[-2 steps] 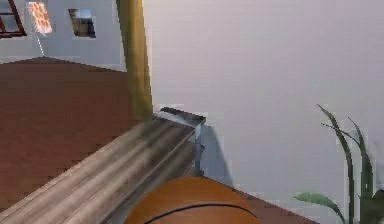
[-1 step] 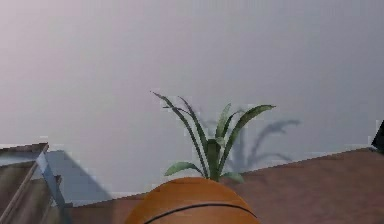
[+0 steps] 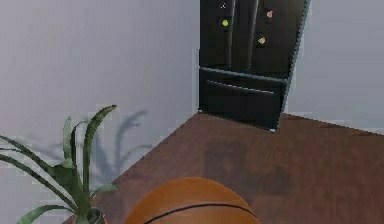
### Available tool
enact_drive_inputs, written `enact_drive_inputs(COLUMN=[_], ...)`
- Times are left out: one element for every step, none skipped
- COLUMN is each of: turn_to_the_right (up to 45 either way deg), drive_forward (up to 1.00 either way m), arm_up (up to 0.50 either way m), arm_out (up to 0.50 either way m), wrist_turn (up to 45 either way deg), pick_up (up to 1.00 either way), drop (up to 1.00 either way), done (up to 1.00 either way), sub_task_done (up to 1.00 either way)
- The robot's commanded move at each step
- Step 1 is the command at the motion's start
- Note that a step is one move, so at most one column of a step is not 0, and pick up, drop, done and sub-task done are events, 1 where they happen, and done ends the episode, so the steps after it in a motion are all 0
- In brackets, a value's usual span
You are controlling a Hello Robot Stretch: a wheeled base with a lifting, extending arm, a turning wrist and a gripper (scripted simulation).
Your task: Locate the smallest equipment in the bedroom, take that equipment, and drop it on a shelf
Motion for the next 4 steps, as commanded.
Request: enact_drive_inputs(turn_to_the_right=[6.0, -45.0, -45.0, -24.0], drive_forward=[0.00, 0.00, 0.00, 0.00], arm_up=[0.00, 0.00, 0.00, 0.00], arm_out=[0.00, 0.00, 0.00, 0.00], wrist_turn=[0.0, 0.0, 0.0, 0.0], pick_up=[0.00, 0.00, 0.00, 0.00], drop=[0.00, 0.00, 0.00, 0.00], done=[0.00, 0.00, 0.00, 0.00], sub_task_done=[0.00, 0.00, 0.00, 0.00])
